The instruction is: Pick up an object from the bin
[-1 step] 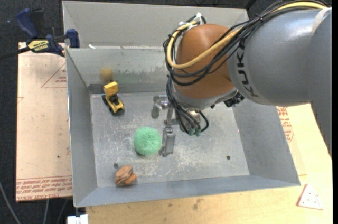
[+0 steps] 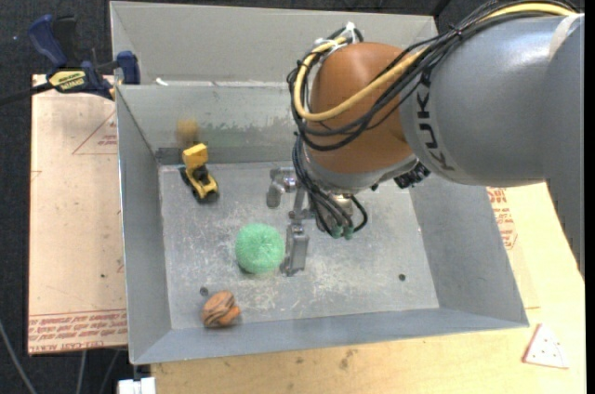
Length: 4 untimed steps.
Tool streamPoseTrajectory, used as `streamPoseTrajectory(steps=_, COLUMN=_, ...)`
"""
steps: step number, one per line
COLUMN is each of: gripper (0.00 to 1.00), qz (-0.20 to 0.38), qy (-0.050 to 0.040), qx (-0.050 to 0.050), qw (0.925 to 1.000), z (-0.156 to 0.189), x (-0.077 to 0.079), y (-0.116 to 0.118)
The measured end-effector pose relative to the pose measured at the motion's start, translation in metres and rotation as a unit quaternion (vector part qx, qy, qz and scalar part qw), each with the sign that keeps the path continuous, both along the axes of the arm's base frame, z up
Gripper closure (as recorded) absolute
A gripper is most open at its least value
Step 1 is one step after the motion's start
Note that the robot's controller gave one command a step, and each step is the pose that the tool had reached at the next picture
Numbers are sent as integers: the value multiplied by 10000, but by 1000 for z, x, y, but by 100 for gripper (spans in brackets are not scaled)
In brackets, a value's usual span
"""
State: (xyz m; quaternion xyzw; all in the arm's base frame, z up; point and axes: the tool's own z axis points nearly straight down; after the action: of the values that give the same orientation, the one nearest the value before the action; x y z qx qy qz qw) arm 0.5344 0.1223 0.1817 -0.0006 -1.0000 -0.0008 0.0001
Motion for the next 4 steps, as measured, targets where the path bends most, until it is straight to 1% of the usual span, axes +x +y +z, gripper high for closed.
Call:
streamPoseTrajectory(steps=1, gripper=0, qz=341, qy=-33, qx=0, qw=9994, z=-42, x=17, y=4)
streamPoseTrajectory(steps=2, gripper=0, qz=236, qy=0, qx=-1, qw=9997, z=-81, x=17, y=2)
streamPoseTrajectory(steps=3, gripper=100, qz=598, qy=-12, qx=0, qw=9982, z=-102, x=41, y=6)
streamPoseTrajectory(steps=4, gripper=100, qz=597, qy=-12, qx=0, qw=9982, z=-102, x=41, y=6)
